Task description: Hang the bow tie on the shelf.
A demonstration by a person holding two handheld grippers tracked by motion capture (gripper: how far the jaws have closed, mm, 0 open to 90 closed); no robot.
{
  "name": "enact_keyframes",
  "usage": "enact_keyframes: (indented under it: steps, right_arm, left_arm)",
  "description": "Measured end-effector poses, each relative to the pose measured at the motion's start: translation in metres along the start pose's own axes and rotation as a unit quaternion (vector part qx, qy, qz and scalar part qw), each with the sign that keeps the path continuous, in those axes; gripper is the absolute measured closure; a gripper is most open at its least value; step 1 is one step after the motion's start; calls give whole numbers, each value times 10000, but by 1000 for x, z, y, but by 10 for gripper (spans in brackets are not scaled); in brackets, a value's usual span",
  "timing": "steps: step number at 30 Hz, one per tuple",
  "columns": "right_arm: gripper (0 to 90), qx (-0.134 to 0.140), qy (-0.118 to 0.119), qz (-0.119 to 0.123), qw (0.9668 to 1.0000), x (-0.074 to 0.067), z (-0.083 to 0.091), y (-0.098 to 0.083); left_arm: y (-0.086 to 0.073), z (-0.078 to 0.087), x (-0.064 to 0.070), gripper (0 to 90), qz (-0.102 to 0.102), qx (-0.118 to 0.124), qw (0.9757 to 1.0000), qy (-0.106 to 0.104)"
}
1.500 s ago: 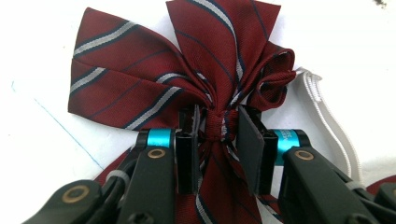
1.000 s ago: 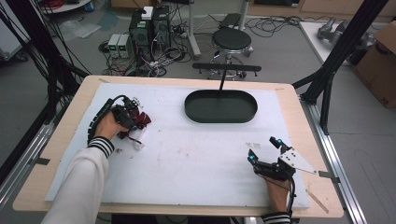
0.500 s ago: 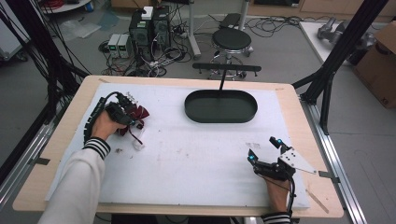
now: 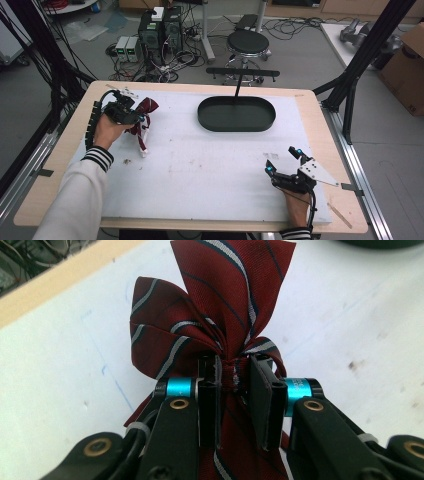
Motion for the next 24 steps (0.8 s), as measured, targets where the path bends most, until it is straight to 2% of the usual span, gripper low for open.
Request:
enact_keyframes:
  steps: [5, 8, 10, 14, 24]
  right_arm:
    - [36, 1, 3, 26, 10000, 0, 0, 0]
    - [36, -1, -2, 1, 10000, 0, 0, 0]
    - [36, 1, -2, -2, 10000, 0, 0, 0]
    - [36, 8, 3, -9, 10000, 0, 0, 0]
    - [36, 6, 2, 1, 10000, 0, 0, 0]
  left_arm:
    - [12, 9, 3, 756, -49, 320, 9994, 78]
    - [20, 15, 5, 757, -27, 461, 9989, 122]
    - [25, 19, 5, 758, 60, 585, 9982, 129]
    - [36, 26, 7, 758, 237, 885, 9957, 132]
    - [60, 33, 21, 757, 376, 1335, 9903, -29]
Point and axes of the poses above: each handheld gripper's, and its own axes: z roughly backward along the jaws, y roughly out of its top, x roughly to its right, the point moved 5 cm from there along -z, roughly forward along the jaws, and after that the axes turned 10 degrees about y, right-handed, at the moved point
